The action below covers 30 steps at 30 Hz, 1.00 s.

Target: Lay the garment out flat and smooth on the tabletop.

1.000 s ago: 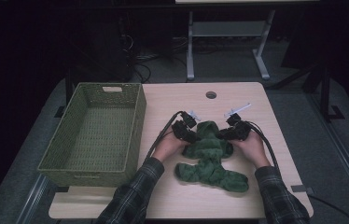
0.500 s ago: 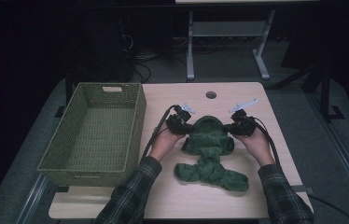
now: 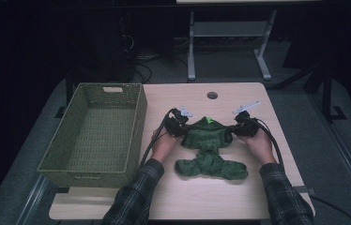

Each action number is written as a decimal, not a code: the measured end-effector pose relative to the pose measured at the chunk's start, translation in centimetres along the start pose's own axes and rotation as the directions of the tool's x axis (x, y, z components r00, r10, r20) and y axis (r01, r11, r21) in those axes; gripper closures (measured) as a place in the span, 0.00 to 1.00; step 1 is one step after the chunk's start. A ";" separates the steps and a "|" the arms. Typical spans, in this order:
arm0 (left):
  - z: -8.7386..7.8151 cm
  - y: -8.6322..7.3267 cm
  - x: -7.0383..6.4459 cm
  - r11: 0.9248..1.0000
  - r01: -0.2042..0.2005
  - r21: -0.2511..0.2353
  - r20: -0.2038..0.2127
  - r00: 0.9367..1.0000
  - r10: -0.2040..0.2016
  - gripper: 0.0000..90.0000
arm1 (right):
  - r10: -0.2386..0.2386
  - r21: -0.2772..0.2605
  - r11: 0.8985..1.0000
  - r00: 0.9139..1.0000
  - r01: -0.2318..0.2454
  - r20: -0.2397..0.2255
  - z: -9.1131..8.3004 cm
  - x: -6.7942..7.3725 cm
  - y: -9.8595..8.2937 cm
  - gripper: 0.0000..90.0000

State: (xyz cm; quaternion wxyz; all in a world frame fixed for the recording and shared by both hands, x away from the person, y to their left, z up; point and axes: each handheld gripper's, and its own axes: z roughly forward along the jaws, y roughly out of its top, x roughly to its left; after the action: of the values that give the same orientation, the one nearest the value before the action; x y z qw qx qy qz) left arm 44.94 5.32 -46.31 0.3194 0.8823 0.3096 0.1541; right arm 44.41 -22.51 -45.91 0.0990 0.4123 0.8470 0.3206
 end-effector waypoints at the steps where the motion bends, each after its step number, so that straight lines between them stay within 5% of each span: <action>1: 0.1 -0.1 0.0 1.000 0.000 -0.001 0.004 1.000 0.000 0.97 | -0.001 0.002 1.000 1.000 0.001 0.002 0.1 0.0 0.0 0.98; 5: 0.0 -0.3 0.1 1.000 0.009 -0.005 0.018 1.000 -0.009 0.95 | -0.013 0.013 1.000 1.000 0.012 0.005 0.5 0.2 -0.2 0.98; 7: 0.0 -0.3 0.3 0.999 0.051 -0.003 0.041 0.998 -0.051 0.88 | -0.005 0.013 1.000 1.000 0.005 0.004 0.5 0.1 -0.1 0.97; 10: -0.7 0.1 0.6 0.997 0.075 -0.009 0.051 0.996 -0.075 0.76 | 0.011 0.011 1.000 1.000 -0.011 -0.001 0.4 0.0 0.0 0.84; 14: -2.2 1.0 0.8 0.992 0.118 -0.051 0.074 0.991 -0.114 0.67 | 0.065 -0.062 0.996 0.998 -0.065 -0.007 -1.2 -0.4 0.4 0.73; 18: -3.7 1.8 0.7 0.992 0.108 -0.072 0.071 0.992 -0.103 0.63 | 0.065 -0.126 0.990 0.998 -0.064 -0.002 -3.3 -0.4 0.9 0.72; 23: -5.0 1.6 0.1 0.996 0.082 -0.036 0.092 0.993 -0.078 0.54 | 0.056 -0.093 0.994 0.998 -0.057 -0.014 -4.5 -0.1 1.1 0.68; 30: -7.2 0.3 -1.4 0.996 0.073 -0.058 0.135 0.989 -0.064 0.45 | 0.061 -0.082 0.995 0.998 -0.062 -0.014 -5.5 0.9 0.5 0.65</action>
State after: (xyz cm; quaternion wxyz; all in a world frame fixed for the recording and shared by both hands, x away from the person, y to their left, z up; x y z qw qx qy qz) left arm 40.62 7.54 -40.83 0.3721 0.8689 0.3127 0.0936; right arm 41.77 -24.19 -41.21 0.1010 0.4321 0.8205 0.3604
